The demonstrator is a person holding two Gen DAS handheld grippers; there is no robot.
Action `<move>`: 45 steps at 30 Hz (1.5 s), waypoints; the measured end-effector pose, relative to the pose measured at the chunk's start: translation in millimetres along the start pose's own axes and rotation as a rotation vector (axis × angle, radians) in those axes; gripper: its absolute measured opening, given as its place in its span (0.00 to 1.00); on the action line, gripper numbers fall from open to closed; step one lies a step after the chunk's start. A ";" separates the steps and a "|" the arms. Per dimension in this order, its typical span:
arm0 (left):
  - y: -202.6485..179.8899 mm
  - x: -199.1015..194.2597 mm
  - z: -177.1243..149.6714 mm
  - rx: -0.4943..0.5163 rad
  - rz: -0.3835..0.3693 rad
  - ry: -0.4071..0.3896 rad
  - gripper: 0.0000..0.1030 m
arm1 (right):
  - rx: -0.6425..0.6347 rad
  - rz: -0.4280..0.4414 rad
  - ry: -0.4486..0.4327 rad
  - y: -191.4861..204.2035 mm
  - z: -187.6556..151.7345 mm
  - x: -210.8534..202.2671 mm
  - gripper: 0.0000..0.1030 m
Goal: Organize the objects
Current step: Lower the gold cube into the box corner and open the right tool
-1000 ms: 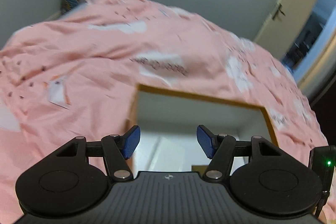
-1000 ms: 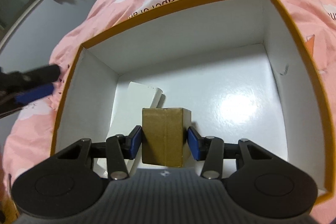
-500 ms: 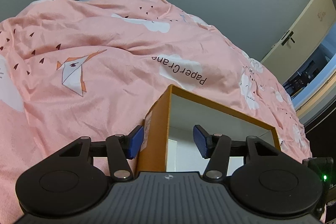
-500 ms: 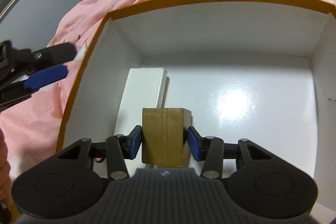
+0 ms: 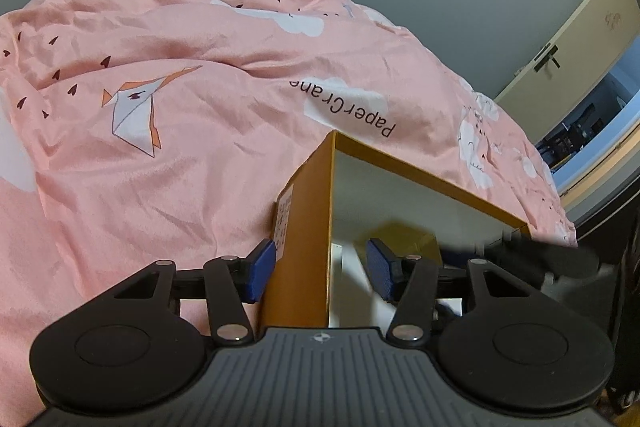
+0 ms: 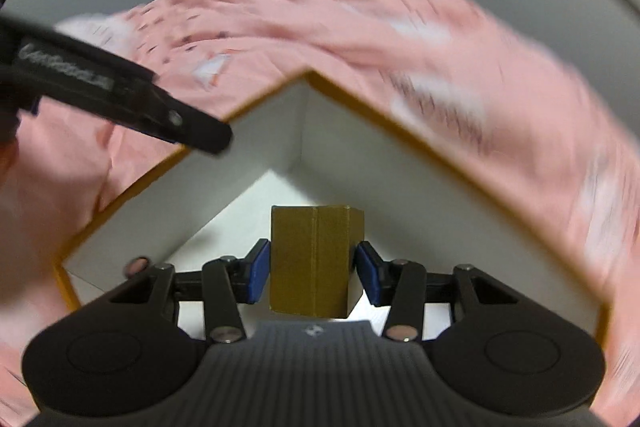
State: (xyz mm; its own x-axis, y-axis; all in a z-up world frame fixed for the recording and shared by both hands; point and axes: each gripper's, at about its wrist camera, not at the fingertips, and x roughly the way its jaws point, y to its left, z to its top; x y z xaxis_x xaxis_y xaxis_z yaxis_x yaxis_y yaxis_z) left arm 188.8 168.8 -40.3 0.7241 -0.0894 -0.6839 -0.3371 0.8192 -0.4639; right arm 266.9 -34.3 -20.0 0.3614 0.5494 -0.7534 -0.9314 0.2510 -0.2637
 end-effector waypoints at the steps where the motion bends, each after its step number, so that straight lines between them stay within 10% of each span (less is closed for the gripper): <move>1: 0.6 0.9 0.0 0.000 0.002 0.004 0.57 | -0.099 -0.012 -0.015 5.4 3.9 2.4 0.47; 7: 6.2 6.4 -1.2 -0.017 -0.002 0.023 0.53 | -0.440 -0.023 -0.053 19.3 11.8 19.4 0.47; 17: 10.7 11.6 -1.8 -0.027 -0.003 0.042 0.53 | -0.605 -0.030 -0.061 32.1 17.0 42.5 0.48; 35: 9.5 9.6 -3.7 -0.025 -0.004 0.041 0.53 | -0.249 -0.064 -0.063 -0.4 24.0 35.3 0.43; 39: 10.2 9.8 -3.8 -0.025 -0.005 0.041 0.53 | -0.156 -0.031 0.006 -6.2 19.1 43.8 0.18; 45: 10.8 10.9 -4.0 -0.030 0.001 0.045 0.53 | -0.187 -0.094 0.041 3.1 14.9 63.9 0.05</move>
State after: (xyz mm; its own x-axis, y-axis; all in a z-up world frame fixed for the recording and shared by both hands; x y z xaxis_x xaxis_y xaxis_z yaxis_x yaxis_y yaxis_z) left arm 190.7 174.4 -55.0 0.6959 -0.1146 -0.7090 -0.3560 0.8023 -0.4791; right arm 287.8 13.5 -60.0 0.4489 0.4969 -0.7427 -0.8867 0.1451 -0.4389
